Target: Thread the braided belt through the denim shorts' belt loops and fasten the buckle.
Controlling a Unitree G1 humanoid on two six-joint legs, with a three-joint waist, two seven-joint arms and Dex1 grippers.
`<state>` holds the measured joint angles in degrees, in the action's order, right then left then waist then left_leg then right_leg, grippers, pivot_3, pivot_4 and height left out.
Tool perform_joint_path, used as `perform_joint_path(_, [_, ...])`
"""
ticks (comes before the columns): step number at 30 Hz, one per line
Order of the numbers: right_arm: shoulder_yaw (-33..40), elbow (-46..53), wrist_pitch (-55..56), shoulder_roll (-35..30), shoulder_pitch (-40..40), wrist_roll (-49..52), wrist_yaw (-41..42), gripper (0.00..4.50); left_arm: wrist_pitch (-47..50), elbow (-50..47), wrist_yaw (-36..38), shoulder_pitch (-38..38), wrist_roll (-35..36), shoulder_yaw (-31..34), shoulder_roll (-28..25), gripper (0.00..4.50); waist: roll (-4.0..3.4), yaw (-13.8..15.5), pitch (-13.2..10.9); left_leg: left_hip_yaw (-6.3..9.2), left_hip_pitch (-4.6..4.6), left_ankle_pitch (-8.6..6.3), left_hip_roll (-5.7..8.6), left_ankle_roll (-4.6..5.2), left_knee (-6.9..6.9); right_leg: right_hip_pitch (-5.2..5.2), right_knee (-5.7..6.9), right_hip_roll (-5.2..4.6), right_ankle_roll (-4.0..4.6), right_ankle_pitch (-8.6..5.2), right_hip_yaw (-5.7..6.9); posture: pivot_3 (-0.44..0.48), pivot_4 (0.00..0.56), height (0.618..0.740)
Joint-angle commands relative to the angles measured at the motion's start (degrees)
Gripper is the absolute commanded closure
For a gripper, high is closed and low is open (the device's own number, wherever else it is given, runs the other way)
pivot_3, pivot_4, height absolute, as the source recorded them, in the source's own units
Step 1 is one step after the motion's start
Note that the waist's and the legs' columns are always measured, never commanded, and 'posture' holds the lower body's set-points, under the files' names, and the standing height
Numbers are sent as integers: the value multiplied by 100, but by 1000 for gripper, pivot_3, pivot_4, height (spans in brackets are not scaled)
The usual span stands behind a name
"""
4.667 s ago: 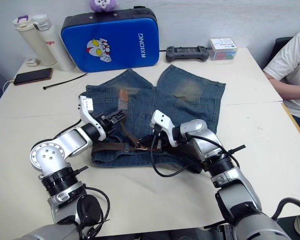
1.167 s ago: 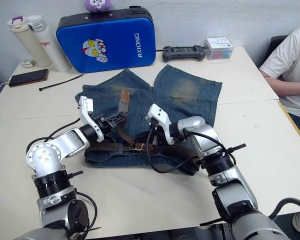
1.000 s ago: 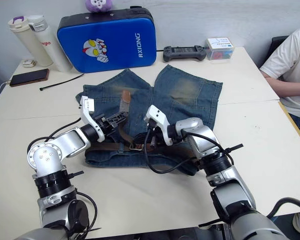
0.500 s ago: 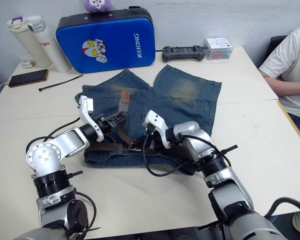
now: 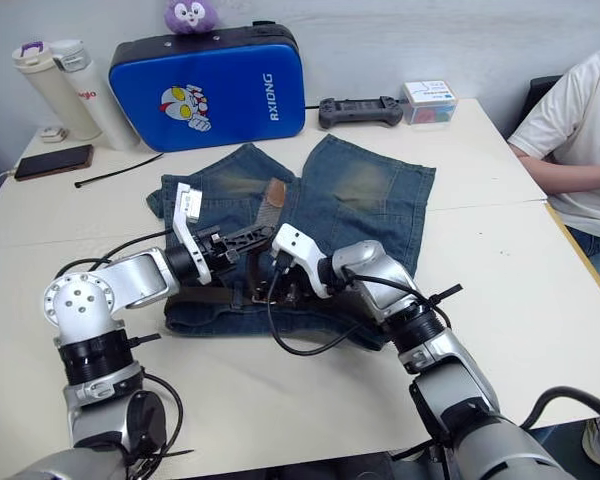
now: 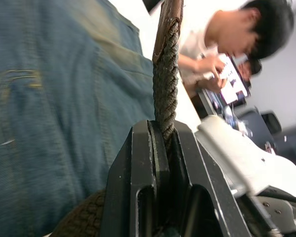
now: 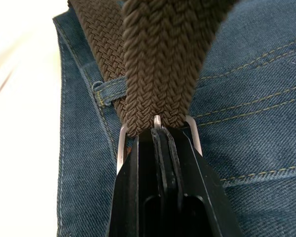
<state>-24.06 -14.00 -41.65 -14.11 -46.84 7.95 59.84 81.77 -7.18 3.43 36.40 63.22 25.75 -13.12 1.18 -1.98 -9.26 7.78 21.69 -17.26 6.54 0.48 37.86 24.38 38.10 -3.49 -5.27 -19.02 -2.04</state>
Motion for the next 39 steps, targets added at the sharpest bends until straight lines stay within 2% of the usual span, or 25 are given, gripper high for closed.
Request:
perform_joint_path(1, [-652,-347,-383,8,319,-448,-270,4407,2,-45,272,390,537,71,-125,4500,2,5,1,-2,-20,-1,-1,-2,-13,-10,-1,0,4,1,1,0,150,740])
perform_joint_path(4, [-778,-205,-318,-27,435,-479,-297,4407,7,27,254,478,592,76,-155,4500,2,9,1,-3,-38,-3,-7,-6,-27,-17,-3,4,6,0,0,0,150,740])
perform_joint_path(12, [-1280,157,643,-252,684,-955,-151,4407,-233,601,481,828,193,-223,-271,4500,6,27,6,-19,-52,-5,-17,-11,-41,-18,-8,7,10,2,1,0,150,740])
perform_joint_path(19, [-1319,175,876,-190,766,-1264,-214,4407,-532,1424,1366,1605,-385,-989,-350,4500,8,33,11,-22,-55,-5,-20,-12,-45,-18,-12,9,16,5,1,0,150,740])
perform_joint_path(25, [-1349,239,933,-84,818,-1360,-272,4407,-1082,2310,2367,2185,-1172,-1757,-274,4500,6,39,15,-22,-56,-3,-22,-15,-47,-18,-15,11,22,9,3,0,150,740])
perform_joint_path(29, [-1303,251,1030,-85,859,-1423,-271,4407,-1536,2882,2962,2322,-1750,-2197,-213,4500,4,37,20,-22,-57,-3,-22,-16,-51,-18,-16,11,23,9,3,0,150,740])
perform_joint_path(33, [-1041,341,762,-39,981,-1324,-453,4407,-1741,3050,3451,2353,-2091,-2455,-249,4500,1,34,26,-22,-60,-3,-23,-16,-55,-18,-16,11,23,9,1,0,150,740])
perform_joint_path(39, [-537,718,226,-108,1041,-1166,-757,4407,-1947,3182,3719,2148,-2587,-2681,-258,4500,-2,36,29,-22,-62,-2,-24,-17,-60,-18,-16,12,24,9,-1,0,150,740])
